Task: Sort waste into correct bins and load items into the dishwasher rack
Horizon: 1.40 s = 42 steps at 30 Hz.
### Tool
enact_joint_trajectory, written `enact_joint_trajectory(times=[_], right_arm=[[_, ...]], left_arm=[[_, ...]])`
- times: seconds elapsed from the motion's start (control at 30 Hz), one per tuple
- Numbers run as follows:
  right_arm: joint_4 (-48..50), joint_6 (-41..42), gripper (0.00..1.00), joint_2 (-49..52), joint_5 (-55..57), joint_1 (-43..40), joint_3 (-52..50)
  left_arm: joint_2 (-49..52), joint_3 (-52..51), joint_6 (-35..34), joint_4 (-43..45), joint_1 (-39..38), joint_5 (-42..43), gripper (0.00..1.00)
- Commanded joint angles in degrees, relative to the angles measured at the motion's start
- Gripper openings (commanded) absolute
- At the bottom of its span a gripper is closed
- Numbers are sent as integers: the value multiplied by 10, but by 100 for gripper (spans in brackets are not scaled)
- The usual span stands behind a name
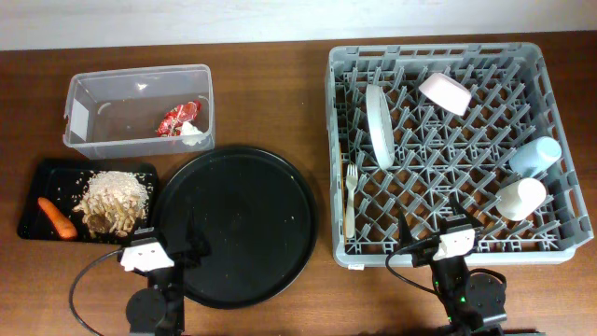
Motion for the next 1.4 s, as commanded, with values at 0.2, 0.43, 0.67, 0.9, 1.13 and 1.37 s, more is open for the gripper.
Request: enact_joint_trajectory(times=[0.2, 0.43, 0.67, 0.9, 1.13, 1.37], right_arm=[[-3, 4, 99, -6, 11, 5, -3], [-3, 4, 99, -6, 11, 5, -3], [-3, 4, 99, -6, 11, 5, -3], [-3, 4, 99, -6, 11, 5, -3], [-3, 4, 99, -6, 11, 5, -3], [-3, 4, 99, -6, 11, 5, -3]], left_arm=[[0, -3, 84, -5, -2, 60, 99], [12, -3, 159, -10, -2, 117, 99], [12, -3, 159, -10, -2, 117, 99], [12, -3, 159, -10, -2, 117, 99], [12, -3, 159, -10, -2, 117, 99], [12, -3, 159, -10, -2, 117, 99]])
